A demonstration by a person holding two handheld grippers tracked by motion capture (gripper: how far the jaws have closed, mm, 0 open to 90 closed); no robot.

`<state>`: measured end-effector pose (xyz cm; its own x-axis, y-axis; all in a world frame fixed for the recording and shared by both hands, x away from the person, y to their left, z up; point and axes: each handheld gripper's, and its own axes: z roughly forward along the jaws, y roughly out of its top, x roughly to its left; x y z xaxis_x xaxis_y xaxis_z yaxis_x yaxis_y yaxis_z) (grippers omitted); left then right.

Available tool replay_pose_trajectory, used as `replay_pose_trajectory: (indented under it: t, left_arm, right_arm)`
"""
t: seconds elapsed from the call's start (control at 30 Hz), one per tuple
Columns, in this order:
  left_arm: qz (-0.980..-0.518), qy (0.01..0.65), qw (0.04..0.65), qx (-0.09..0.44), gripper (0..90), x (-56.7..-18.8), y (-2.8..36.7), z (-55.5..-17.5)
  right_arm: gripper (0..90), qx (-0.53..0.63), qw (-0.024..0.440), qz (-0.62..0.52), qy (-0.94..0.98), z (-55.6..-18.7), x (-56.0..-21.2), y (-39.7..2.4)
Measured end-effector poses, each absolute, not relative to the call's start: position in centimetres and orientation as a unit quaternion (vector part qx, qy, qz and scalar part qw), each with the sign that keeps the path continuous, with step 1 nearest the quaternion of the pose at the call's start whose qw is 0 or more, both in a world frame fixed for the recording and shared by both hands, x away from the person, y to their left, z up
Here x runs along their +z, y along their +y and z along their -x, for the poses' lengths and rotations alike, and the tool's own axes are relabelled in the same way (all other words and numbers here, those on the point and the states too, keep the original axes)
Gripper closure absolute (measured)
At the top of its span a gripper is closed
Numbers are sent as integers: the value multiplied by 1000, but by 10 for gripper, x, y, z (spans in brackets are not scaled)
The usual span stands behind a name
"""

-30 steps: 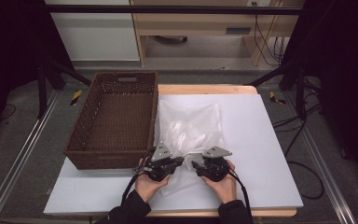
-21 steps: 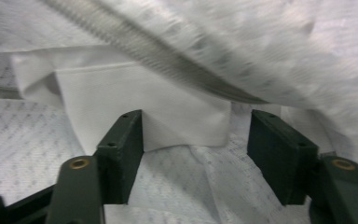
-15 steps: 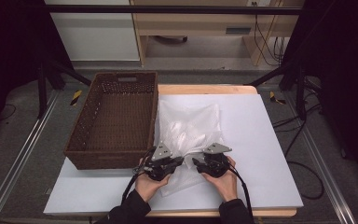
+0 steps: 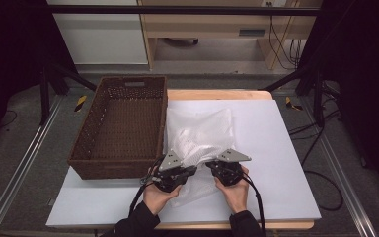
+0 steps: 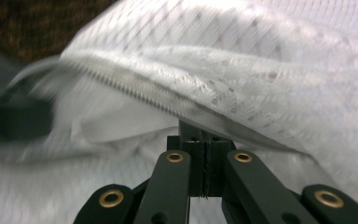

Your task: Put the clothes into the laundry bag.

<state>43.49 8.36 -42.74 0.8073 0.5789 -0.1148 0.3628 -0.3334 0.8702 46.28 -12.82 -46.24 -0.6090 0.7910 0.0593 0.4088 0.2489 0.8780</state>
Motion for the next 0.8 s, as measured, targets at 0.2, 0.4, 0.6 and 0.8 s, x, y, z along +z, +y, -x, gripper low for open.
replay_pose_trajectory:
  t: [0.2,0.4,0.6,0.8]
  left_arm:
    - [-818,299,480,105,889,-437,82,-439]
    - [-829,315,450,105,888,-455,80,-451]
    - [-830,321,443,107,888,-461,80,-458]
    - [-830,322,442,109,888,-461,75,-460]
  right_arm:
    - [897,434,232,-430,756,-487,-476,-109]
    - [749,407,226,-414,782,-480,-474,-117]
    - [588,381,225,-398,804,-451,-480,-141]
    - [767,366,220,-429,796,-466,-488,-147]
